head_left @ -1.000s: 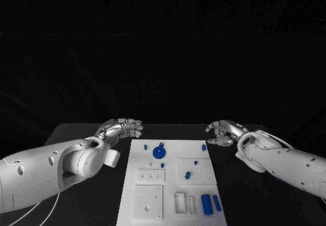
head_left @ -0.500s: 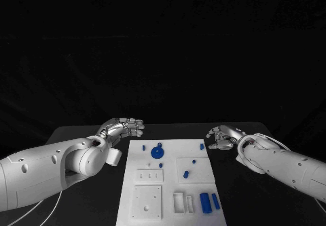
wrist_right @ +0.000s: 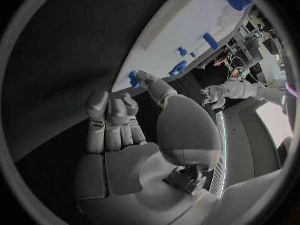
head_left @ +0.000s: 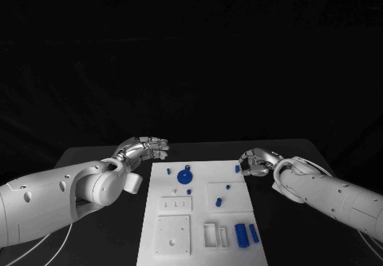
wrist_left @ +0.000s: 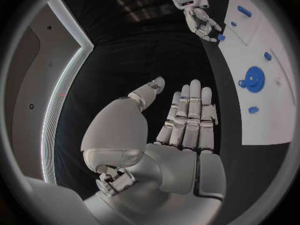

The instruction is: Assemble the parts on the task board

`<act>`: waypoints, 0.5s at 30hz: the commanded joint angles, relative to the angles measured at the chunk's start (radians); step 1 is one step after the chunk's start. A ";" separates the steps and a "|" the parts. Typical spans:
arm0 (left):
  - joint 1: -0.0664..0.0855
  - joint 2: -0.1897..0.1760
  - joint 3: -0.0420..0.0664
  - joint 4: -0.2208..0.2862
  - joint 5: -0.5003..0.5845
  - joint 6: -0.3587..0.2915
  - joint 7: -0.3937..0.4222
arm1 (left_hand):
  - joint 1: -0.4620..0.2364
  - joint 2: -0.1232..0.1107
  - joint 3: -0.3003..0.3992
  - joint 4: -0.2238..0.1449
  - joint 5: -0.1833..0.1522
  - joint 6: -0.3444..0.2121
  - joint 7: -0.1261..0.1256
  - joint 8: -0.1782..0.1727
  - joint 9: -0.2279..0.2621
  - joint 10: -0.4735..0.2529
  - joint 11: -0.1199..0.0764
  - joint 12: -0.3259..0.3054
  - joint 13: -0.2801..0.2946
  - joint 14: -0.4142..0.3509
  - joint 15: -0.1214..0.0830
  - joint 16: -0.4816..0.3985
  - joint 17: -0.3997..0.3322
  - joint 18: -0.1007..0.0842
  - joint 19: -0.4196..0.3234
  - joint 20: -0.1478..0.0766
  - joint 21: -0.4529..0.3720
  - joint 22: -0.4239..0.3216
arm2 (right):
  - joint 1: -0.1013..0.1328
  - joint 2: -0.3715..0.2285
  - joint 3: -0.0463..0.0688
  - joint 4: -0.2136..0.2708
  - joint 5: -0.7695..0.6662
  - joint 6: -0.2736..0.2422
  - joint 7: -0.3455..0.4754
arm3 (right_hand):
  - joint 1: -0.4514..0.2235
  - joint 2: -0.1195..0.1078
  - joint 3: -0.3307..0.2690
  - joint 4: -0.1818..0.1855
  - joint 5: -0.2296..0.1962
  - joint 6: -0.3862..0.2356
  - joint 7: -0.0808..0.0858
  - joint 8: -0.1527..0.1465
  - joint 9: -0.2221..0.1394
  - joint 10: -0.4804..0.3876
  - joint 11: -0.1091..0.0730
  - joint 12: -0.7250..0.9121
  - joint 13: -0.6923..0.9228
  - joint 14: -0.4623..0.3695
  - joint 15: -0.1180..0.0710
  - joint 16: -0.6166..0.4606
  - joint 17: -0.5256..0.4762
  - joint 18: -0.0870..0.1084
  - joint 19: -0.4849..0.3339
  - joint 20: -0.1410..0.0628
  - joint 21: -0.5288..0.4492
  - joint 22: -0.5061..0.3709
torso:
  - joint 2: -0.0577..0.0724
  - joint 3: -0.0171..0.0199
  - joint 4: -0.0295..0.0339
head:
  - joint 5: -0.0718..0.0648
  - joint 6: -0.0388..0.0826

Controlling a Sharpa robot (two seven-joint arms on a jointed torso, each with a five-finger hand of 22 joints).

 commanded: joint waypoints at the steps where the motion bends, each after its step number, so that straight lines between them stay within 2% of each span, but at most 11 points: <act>1: 0.000 0.001 0.001 0.003 -0.004 0.015 0.011 | -0.008 0.002 0.001 -0.007 -0.002 0.004 0.003 -0.003 0.001 0.000 0.006 -0.001 -0.001 -0.007 0.003 0.005 0.001 0.007 -0.009 -0.001 0.005 0.021 | -0.003 0.008 -0.001 -0.009 -0.012 0.022 0.017 | -0.002 0.010 -0.007 0.002 -0.005 0.006 -0.002 0.002 0.002 -0.003 -0.002 -0.003 0.000 0.000 -0.004 -0.004 0.001 0.063 -0.005 0.000 -0.005 0.017 | 0.002 0.0001 0.0004 | 0.005 -0.001; 6: 0.001 0.001 0.001 0.004 -0.005 0.016 0.012 | -0.008 0.002 0.001 -0.007 -0.002 0.003 0.004 -0.003 0.001 0.000 0.006 -0.002 -0.001 -0.007 0.003 0.005 0.001 0.007 -0.009 0.000 0.005 0.021 | -0.006 0.023 -0.002 -0.024 0.002 0.006 0.013 | -0.010 0.023 -0.009 0.004 -0.022 0.010 -0.003 0.004 0.002 -0.003 -0.004 -0.003 0.000 0.001 -0.005 -0.005 0.003 0.063 -0.005 0.002 -0.004 0.016 | 0.001 -0.0002 0.0021 | 0.010 -0.006; 8: 0.001 0.001 0.001 0.004 -0.005 0.017 0.012 | -0.008 0.002 0.001 -0.007 -0.002 0.003 0.004 -0.003 0.001 0.000 0.006 -0.002 -0.001 -0.007 0.003 0.005 0.001 0.007 -0.009 0.000 0.005 0.021 | -0.007 0.029 -0.003 -0.030 0.018 0.003 0.012 | -0.026 0.038 -0.007 0.011 -0.105 0.009 -0.004 0.002 0.001 -0.002 -0.004 -0.003 0.000 0.002 -0.007 -0.006 0.004 0.063 -0.004 0.002 -0.005 0.015 | 0.001 -0.0005 0.0027 | 0.011 -0.006; 9: 0.001 0.002 0.001 0.004 -0.005 0.017 0.012 | -0.008 0.002 0.001 -0.007 -0.002 0.003 0.004 -0.003 0.001 0.000 0.006 -0.002 -0.001 -0.007 0.003 0.005 0.001 0.007 -0.009 0.000 0.005 0.021 | -0.008 0.032 -0.003 -0.033 0.018 0.002 0.011 | -0.033 0.043 -0.002 0.015 -0.172 0.008 -0.005 0.002 0.000 -0.002 -0.005 -0.003 -0.001 0.003 -0.007 -0.006 0.005 0.063 -0.003 0.002 -0.006 0.014 | 0.001 -0.0006 0.0033 | 0.011 -0.006; 11: 0.001 0.001 0.001 0.005 -0.005 0.017 0.012 | -0.008 0.002 0.001 -0.007 -0.002 0.003 0.004 -0.003 0.001 0.000 0.006 -0.002 -0.001 -0.007 0.003 0.005 0.001 0.007 -0.009 0.000 0.005 0.021 | -0.009 0.038 -0.003 -0.039 0.018 0.004 0.010 | -0.033 0.047 0.015 0.014 -0.215 0.010 -0.005 0.001 -0.001 -0.001 -0.006 -0.004 -0.001 0.004 -0.008 -0.008 0.006 0.063 -0.002 0.001 -0.007 0.013 | 0.001 -0.0005 0.0036 | 0.012 -0.007; 15: 0.001 -0.001 0.001 0.009 -0.005 0.017 0.011 | -0.008 0.002 0.001 -0.007 -0.002 0.003 0.004 -0.003 0.001 -0.001 0.007 -0.002 -0.001 -0.007 0.004 0.005 0.001 0.007 -0.009 0.000 0.005 0.021 | -0.012 0.045 -0.005 -0.044 0.018 0.005 0.010 | -0.031 0.053 0.046 0.018 -0.252 0.016 -0.006 0.002 -0.002 0.001 -0.006 -0.004 -0.001 0.005 -0.008 -0.009 0.008 0.063 0.000 0.001 -0.007 0.013 | 0.001 -0.0005 0.0010 | 0.014 -0.009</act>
